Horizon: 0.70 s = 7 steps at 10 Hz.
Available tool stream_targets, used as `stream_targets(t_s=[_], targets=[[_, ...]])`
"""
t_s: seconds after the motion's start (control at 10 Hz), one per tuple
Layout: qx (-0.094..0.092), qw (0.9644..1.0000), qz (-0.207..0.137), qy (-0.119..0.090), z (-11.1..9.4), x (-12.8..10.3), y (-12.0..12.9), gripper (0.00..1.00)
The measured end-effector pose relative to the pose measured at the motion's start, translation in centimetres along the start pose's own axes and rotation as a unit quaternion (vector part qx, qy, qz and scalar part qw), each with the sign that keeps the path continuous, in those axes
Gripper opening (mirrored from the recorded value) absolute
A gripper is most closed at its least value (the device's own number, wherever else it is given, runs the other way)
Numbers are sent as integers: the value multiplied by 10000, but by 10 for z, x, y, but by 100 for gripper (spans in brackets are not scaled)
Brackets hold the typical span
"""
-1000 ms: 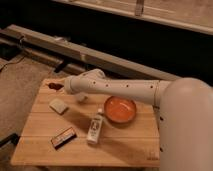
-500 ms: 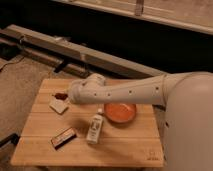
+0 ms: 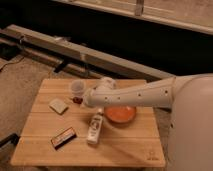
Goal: Place the pepper in the ceramic bowl
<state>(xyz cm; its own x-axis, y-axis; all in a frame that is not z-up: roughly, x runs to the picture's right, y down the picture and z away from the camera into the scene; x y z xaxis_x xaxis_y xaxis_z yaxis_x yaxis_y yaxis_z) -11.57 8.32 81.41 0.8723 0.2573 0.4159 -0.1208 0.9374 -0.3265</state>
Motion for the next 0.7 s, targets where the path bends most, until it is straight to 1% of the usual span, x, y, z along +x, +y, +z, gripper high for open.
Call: stream_targets(t_s=[0.6, 0.7], targets=[[-16, 10000, -2, -22, 1, -4, 1, 0], [-15, 10000, 20, 10, 2, -1, 1, 0]])
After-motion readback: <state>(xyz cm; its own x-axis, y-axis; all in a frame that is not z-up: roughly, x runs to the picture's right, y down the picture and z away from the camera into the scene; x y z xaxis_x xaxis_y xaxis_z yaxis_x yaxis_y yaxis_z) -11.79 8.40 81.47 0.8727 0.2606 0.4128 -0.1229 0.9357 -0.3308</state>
